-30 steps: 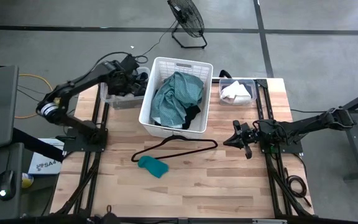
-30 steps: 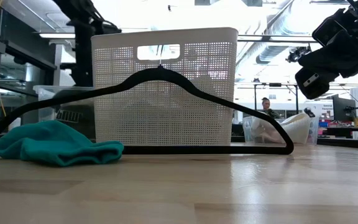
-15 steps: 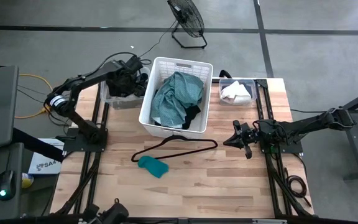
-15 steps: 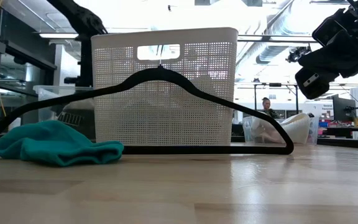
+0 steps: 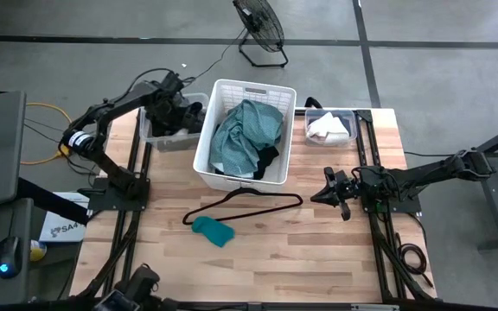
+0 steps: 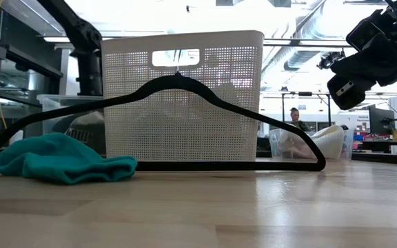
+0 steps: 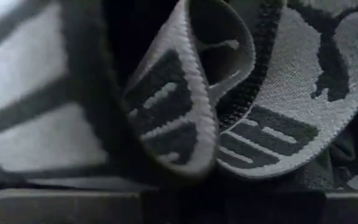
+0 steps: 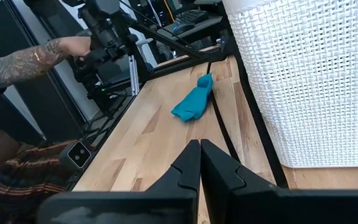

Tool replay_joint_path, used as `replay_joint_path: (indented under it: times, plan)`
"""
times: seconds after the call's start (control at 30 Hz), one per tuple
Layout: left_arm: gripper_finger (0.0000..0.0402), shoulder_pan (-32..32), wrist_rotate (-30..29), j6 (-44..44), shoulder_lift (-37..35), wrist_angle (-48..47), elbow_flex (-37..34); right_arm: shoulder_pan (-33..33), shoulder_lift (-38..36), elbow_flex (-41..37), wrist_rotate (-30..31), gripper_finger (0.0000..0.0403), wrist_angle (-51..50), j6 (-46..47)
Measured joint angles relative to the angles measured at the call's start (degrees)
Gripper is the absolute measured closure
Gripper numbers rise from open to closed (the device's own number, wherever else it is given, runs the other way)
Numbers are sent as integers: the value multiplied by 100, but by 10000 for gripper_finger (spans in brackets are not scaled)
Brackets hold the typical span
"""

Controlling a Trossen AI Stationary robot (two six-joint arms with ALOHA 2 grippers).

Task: Pick & Place Cloths
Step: Put the black boxer shorts into the left transparent bin

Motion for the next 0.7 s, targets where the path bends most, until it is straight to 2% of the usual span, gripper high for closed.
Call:
replay_joint_path:
  times: [0.33,0.7]
  plan:
    - [311,221,580,-89,22,381,-8,1,2,-1,-1,400,0,0]
    - [311,207,784,-27,435,426,19,0,2,-2,2,400,0,0]
